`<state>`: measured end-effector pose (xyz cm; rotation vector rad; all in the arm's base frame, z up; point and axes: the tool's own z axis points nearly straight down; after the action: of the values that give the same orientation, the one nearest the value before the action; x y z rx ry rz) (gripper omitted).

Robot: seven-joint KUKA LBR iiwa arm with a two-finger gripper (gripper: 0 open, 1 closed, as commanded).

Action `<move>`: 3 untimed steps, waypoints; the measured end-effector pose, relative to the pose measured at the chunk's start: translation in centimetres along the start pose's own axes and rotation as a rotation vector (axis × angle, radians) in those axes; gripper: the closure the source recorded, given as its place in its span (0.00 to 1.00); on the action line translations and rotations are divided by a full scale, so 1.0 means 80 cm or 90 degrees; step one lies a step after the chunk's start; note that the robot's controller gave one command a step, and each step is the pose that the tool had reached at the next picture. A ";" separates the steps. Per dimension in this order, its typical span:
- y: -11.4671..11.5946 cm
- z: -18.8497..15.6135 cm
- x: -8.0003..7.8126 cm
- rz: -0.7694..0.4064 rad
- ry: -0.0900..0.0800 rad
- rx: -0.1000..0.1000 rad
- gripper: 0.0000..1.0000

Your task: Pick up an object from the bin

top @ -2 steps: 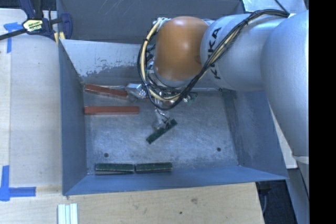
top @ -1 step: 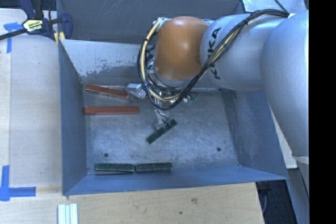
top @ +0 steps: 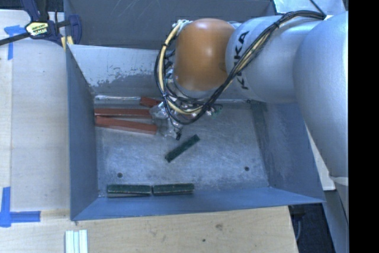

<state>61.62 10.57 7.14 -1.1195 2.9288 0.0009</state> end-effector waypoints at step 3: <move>0.001 0.002 0.002 0.000 0.004 -0.002 0.00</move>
Offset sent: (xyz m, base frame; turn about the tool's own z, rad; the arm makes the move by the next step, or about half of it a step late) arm 0.0000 0.0000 0.0000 0.0000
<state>61.46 10.50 6.99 -1.1219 2.9350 0.0018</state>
